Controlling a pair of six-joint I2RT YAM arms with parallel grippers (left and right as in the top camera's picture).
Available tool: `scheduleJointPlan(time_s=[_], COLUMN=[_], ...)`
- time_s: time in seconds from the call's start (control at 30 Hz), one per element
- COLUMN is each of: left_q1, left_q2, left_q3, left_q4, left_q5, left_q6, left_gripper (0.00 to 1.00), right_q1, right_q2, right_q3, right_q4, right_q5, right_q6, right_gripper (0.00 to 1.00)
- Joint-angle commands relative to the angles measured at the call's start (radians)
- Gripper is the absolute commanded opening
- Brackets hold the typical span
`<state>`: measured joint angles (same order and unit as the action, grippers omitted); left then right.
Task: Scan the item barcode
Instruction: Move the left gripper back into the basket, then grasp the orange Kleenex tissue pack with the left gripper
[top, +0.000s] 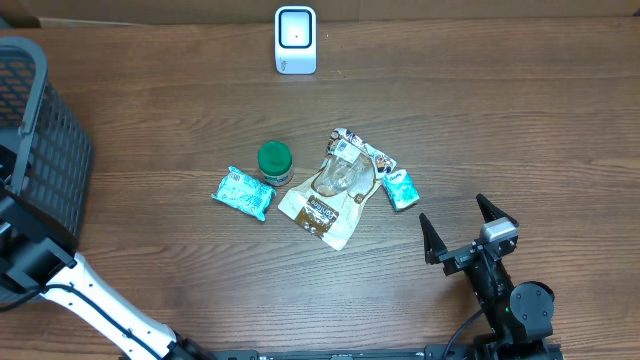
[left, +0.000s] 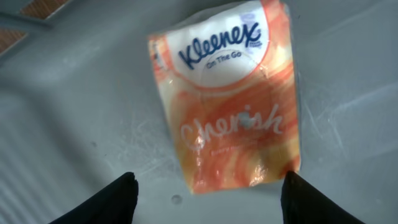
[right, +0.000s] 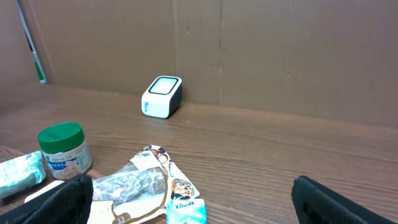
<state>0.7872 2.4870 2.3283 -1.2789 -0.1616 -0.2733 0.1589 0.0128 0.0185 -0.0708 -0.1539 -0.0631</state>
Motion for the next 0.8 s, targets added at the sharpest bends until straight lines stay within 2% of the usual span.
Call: scheduleJointPlan(time_s=[0.0, 0.13, 0.37, 0.6, 0.77], left_q1=[-0.002, -0.007, -0.032, -0.056, -0.057], left_q2=[0.027, 0.026, 0.007, -0.003, -0.003], left_q3=[0.002, 0.002, 0.005, 0.006, 0.006], left_q4=[0.016, 0.023, 0.027, 0.026, 0.03], left_q5=[-0.003, -0.002, -0.003, -0.007, -0.096], left_q6=[0.016, 0.015, 0.088, 0.232, 0.236], left_gripper=[0.57, 0.5, 0.54, 0.51, 0.52], right_q1=[0.003, 0.003, 0.003, 0.003, 0.003], right_q2=[-0.01, -0.01, -0.01, -0.01, -0.01], right_q3=[-0.011, -0.011, -0.011, -0.011, -0.011], right_q4=[0.005, 0.005, 0.005, 0.005, 0.005], right_q5=[-0.005, -0.005, -0.005, -0.005, -0.005], right_q6=[0.004, 0.004, 0.004, 0.004, 0.004], right_gripper=[1.0, 1.0, 1.0, 1.0, 1.0])
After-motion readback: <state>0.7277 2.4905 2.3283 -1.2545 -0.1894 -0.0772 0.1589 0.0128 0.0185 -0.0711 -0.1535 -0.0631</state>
